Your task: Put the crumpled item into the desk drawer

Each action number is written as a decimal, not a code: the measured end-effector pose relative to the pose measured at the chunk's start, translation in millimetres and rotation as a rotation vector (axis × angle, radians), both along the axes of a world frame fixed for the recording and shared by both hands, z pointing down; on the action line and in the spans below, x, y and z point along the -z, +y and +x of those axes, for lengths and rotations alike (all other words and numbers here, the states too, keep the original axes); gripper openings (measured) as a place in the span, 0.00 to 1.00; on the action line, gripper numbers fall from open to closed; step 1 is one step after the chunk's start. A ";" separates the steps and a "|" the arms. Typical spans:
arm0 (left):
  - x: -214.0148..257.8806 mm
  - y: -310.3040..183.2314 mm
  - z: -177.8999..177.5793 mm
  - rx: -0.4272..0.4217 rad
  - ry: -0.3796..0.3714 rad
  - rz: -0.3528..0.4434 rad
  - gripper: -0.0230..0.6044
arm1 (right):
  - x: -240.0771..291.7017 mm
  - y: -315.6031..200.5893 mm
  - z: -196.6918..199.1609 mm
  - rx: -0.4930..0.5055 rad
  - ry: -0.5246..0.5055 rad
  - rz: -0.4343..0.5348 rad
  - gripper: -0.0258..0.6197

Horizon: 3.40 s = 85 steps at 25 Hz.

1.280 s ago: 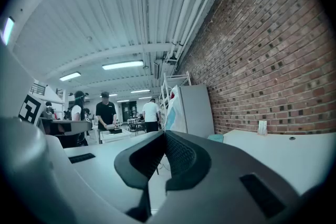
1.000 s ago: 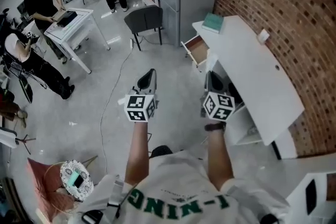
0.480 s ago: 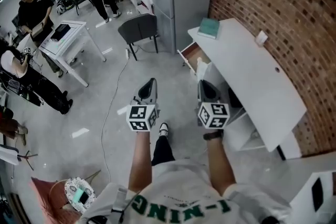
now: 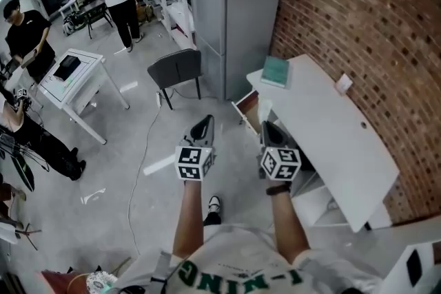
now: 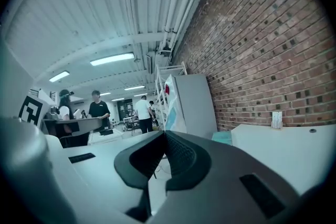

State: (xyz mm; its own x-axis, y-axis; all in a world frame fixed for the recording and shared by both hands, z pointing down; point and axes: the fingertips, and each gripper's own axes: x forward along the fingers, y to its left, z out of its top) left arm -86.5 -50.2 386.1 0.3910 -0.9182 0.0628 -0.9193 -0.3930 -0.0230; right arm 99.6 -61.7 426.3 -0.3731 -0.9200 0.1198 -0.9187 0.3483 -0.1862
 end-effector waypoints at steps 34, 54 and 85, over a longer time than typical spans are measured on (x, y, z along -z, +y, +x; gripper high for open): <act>-155.4 -301.9 65.4 -0.266 0.006 -0.315 0.03 | -172.3 -242.5 12.4 -0.157 0.020 -0.338 0.05; -314.5 -355.6 115.7 -0.275 0.018 -0.559 0.03 | -366.2 -282.8 52.9 -0.124 0.124 -0.673 0.05; -415.9 -361.9 118.3 -0.245 0.068 -0.472 0.03 | -528.5 -317.5 82.1 -0.081 0.219 -0.888 0.05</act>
State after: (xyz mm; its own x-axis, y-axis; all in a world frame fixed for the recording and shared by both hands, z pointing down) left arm 31.8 -412.2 802.0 0.6084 -0.6771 0.4140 -0.7922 -0.5497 0.2651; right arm 181.7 -379.2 954.8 -0.1968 -0.4783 0.8558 -0.9804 0.0932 -0.1733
